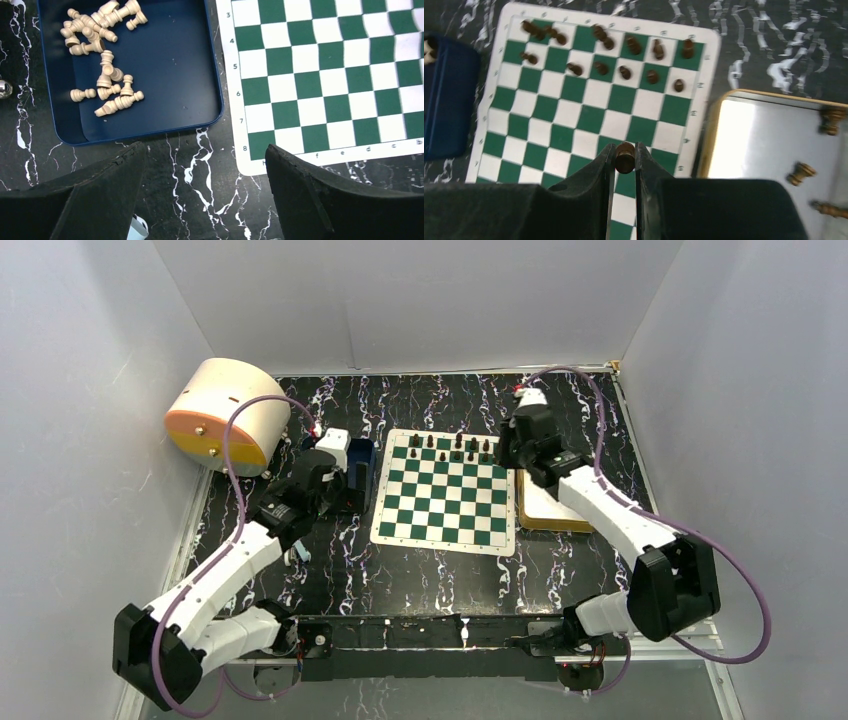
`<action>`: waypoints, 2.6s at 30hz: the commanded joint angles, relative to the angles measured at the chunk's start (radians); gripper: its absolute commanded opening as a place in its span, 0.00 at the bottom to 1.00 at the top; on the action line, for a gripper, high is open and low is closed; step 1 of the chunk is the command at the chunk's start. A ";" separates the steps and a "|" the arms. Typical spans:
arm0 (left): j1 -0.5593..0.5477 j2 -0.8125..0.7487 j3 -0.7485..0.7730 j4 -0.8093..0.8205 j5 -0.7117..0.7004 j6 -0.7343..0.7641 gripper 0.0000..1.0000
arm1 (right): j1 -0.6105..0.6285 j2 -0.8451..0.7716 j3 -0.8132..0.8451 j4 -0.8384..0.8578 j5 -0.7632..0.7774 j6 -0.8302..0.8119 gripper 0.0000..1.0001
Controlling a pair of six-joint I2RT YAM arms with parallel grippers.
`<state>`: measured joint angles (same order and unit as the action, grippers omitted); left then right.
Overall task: Set up the chess pieces on the board
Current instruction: Place the chess piece on the chessboard, then pick up the chess piece from the chessboard.
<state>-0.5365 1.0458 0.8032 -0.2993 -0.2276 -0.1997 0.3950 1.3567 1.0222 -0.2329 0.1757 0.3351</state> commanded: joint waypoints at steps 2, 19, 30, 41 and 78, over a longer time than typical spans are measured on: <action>0.001 -0.111 -0.010 -0.009 -0.006 -0.043 0.85 | 0.169 0.014 -0.037 0.112 0.027 -0.016 0.17; 0.001 -0.285 -0.094 -0.026 -0.224 0.006 0.85 | 0.510 0.316 0.037 0.251 0.091 -0.095 0.20; 0.001 -0.298 -0.109 -0.011 -0.239 0.011 0.85 | 0.575 0.432 0.076 0.267 0.124 -0.113 0.23; 0.001 -0.275 -0.103 -0.005 -0.208 0.017 0.85 | 0.587 0.395 0.098 0.194 0.149 -0.070 0.48; -0.170 0.511 0.371 -0.114 0.156 -0.149 0.53 | 0.587 -0.340 -0.256 -0.131 0.249 0.175 0.99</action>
<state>-0.6743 1.5013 1.1221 -0.4000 -0.0235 -0.3176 0.9775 1.0687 0.7769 -0.3534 0.3721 0.4915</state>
